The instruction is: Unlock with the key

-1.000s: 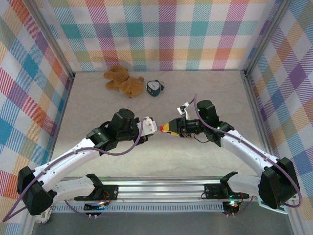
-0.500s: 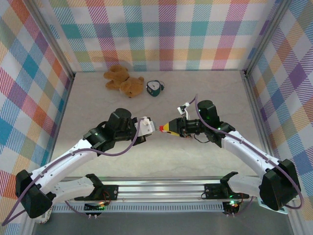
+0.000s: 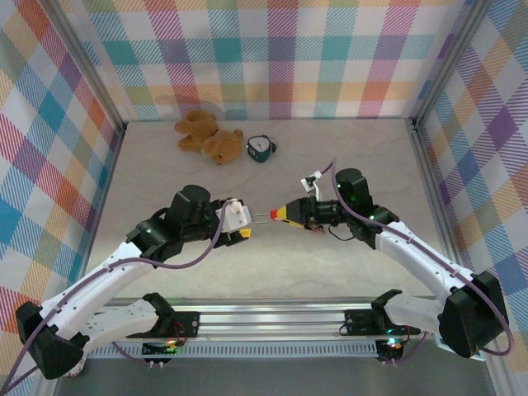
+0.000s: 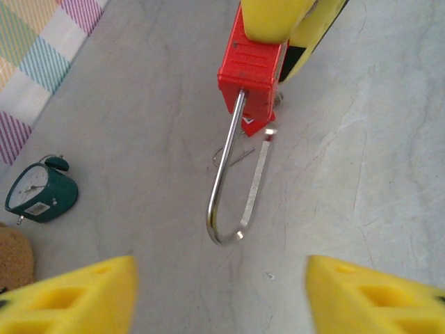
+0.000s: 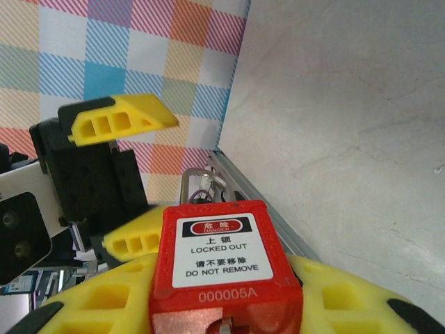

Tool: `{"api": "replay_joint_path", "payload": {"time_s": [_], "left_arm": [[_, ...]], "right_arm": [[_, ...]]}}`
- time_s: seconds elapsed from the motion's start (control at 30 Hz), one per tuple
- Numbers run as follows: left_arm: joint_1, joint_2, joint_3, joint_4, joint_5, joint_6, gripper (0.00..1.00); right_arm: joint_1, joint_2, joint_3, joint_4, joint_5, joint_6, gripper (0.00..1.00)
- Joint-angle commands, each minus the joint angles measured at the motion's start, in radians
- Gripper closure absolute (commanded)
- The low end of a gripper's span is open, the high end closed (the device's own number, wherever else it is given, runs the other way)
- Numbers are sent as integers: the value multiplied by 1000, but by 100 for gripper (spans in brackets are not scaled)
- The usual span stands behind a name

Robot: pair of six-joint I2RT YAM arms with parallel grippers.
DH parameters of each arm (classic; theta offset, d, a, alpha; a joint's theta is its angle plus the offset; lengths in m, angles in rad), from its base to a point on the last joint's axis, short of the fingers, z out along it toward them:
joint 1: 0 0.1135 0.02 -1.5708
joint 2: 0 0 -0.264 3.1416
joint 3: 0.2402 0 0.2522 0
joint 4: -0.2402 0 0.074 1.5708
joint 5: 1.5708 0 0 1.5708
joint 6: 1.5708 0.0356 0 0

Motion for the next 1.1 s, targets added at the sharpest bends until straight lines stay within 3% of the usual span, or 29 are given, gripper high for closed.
{"api": "replay_joint_path", "payload": {"time_s": [0.0, 0.17, 0.4, 0.57, 0.83, 1.07], "left_arm": [[8, 8, 83, -33, 18, -7, 24], [-48, 94, 171, -1, 82, -20, 22], [-99, 203, 198, 37, 116, -17, 32], [-110, 219, 180, 63, 125, -25, 36], [-114, 243, 179, 52, 145, -31, 51], [-114, 249, 157, 49, 139, -36, 52]], "right_arm": [[3, -3, 26, 11, -2, -25, 80], [26, 10, 32, 6, 11, -37, 80], [41, 2, 41, -15, 21, -51, 80], [44, 2, 39, -17, 18, -52, 80], [50, 10, 42, 1, 20, -43, 81], [55, 16, 46, 9, 19, -39, 81]]}}
